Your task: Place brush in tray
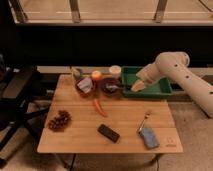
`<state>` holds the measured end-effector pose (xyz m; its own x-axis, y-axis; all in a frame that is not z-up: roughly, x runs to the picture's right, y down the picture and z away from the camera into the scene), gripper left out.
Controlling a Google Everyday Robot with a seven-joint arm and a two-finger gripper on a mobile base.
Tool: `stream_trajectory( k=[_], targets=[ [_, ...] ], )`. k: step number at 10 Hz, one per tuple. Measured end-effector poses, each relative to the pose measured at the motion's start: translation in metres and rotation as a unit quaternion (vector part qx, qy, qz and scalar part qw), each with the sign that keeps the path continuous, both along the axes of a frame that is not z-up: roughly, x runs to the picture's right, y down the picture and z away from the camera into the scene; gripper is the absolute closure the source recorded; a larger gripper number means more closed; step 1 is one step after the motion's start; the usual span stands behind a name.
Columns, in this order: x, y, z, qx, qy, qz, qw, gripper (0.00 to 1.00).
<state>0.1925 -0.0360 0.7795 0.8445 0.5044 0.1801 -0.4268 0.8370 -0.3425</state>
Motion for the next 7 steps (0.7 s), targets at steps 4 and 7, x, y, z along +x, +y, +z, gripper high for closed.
stream_trajectory(
  k=[4, 7],
  targets=[
    [-0.007, 0.004, 0.04, 0.029, 0.015, 0.008, 0.9994, 0.35],
    [-0.021, 0.001, 0.071, 0.021, 0.002, -0.005, 0.9998, 0.35]
  ],
)
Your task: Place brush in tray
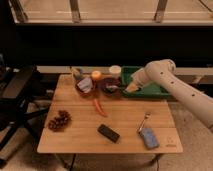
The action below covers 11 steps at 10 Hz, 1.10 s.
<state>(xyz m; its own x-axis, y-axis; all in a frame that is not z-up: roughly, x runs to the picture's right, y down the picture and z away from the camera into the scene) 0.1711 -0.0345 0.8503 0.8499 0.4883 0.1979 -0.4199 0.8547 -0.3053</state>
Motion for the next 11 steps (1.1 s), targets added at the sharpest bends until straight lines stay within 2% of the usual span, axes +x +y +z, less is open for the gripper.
stream_trajectory(
  k=[3, 5, 7, 11],
  targets=[
    [-0.016, -0.001, 0.019, -0.013, -0.015, -0.016, 0.9997, 0.35],
    [-0.025, 0.002, 0.032, -0.03, -0.029, -0.024, 0.9988, 0.35],
    [-0.034, 0.005, 0.036, -0.046, -0.044, -0.038, 0.9972, 0.35],
    [-0.034, 0.005, 0.037, -0.046, -0.044, -0.04, 0.9972, 0.35]
  ],
)
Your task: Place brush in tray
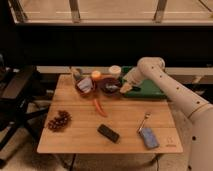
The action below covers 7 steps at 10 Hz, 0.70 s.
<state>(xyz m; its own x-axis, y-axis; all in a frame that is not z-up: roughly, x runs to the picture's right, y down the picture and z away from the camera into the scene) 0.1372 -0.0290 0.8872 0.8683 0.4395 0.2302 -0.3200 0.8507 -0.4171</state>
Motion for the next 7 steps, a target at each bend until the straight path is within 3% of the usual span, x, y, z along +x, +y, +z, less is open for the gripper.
stream_trajectory(
  k=[7],
  targets=[
    [-0.001, 0.0, 0.042, -0.006, -0.006, 0.007, 0.9999, 0.35]
  ],
)
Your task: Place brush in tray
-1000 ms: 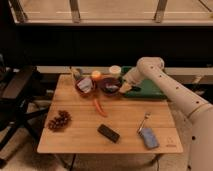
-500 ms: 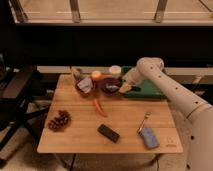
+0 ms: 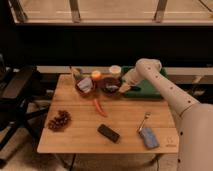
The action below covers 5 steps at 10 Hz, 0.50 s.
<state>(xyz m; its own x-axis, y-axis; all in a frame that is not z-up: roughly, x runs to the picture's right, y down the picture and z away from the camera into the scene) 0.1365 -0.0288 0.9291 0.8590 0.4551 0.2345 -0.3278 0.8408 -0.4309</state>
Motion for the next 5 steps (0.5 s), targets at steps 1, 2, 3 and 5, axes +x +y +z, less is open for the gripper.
stream_trajectory(
  k=[1, 2, 3, 5],
  targets=[
    [0.0, 0.002, 0.003, -0.003, -0.001, 0.0, 1.0, 0.35],
    [-0.001, 0.004, 0.008, -0.009, -0.002, 0.0, 1.0, 0.35],
    [0.0, 0.008, 0.014, -0.018, -0.002, 0.002, 0.9998, 0.35],
    [-0.002, 0.014, 0.021, -0.03, -0.003, 0.003, 0.9995, 0.37]
  ],
)
